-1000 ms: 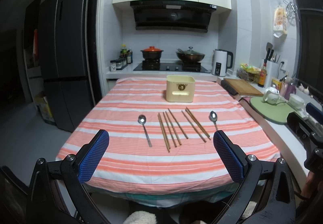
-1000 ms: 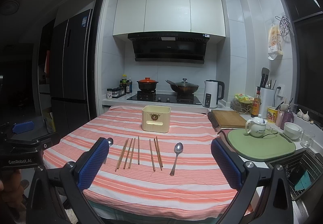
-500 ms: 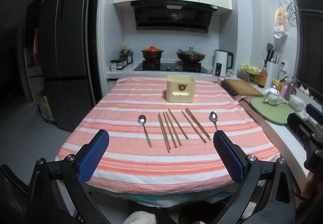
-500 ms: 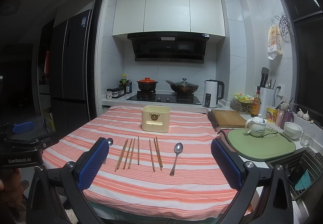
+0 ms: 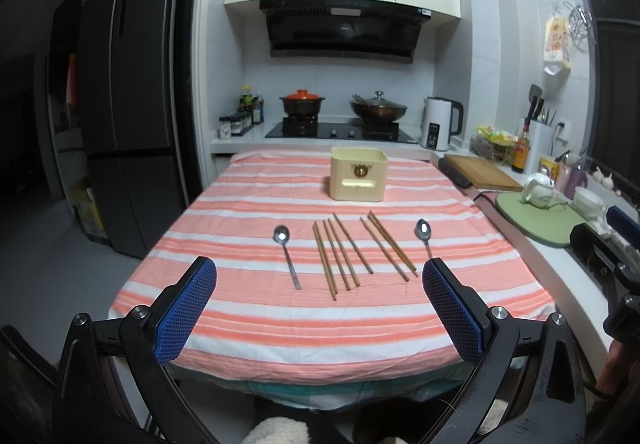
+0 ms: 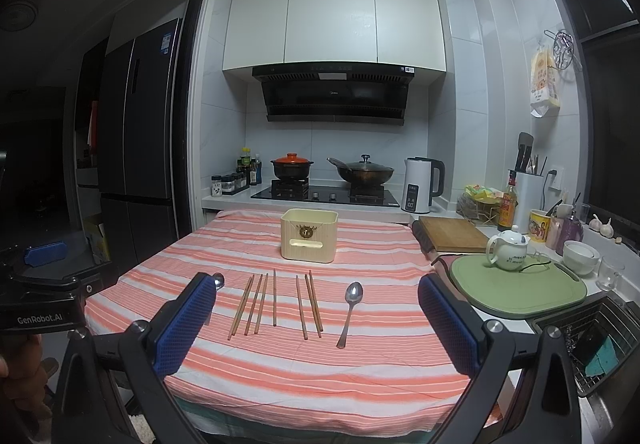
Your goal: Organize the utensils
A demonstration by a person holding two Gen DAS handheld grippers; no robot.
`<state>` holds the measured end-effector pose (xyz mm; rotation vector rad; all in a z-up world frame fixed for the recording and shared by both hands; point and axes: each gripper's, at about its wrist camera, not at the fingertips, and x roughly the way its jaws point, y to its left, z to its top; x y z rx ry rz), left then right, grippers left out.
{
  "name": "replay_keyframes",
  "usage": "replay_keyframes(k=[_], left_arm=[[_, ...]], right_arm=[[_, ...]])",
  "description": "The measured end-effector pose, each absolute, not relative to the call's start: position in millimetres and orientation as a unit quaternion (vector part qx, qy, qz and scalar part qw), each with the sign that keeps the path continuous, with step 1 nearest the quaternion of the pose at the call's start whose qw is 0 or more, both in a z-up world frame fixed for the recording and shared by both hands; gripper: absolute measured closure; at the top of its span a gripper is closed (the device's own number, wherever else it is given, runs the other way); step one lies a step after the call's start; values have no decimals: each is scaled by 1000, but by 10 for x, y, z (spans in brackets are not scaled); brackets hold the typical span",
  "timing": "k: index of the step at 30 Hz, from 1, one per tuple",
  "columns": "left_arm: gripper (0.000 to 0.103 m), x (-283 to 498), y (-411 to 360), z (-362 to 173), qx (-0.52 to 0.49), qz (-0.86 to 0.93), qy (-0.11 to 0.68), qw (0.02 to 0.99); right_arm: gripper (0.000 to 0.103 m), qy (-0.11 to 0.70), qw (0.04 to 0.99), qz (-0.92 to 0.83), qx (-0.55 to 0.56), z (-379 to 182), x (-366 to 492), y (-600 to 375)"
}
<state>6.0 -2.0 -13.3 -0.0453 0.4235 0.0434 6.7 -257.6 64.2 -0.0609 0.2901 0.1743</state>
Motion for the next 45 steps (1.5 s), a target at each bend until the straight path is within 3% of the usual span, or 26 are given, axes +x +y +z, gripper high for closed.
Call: replay_keyframes(k=[45], left_arm=[[0, 335, -38, -175, -17, 22, 234, 972]], right_arm=[[0, 159, 983, 91, -24, 557, 279, -2573]])
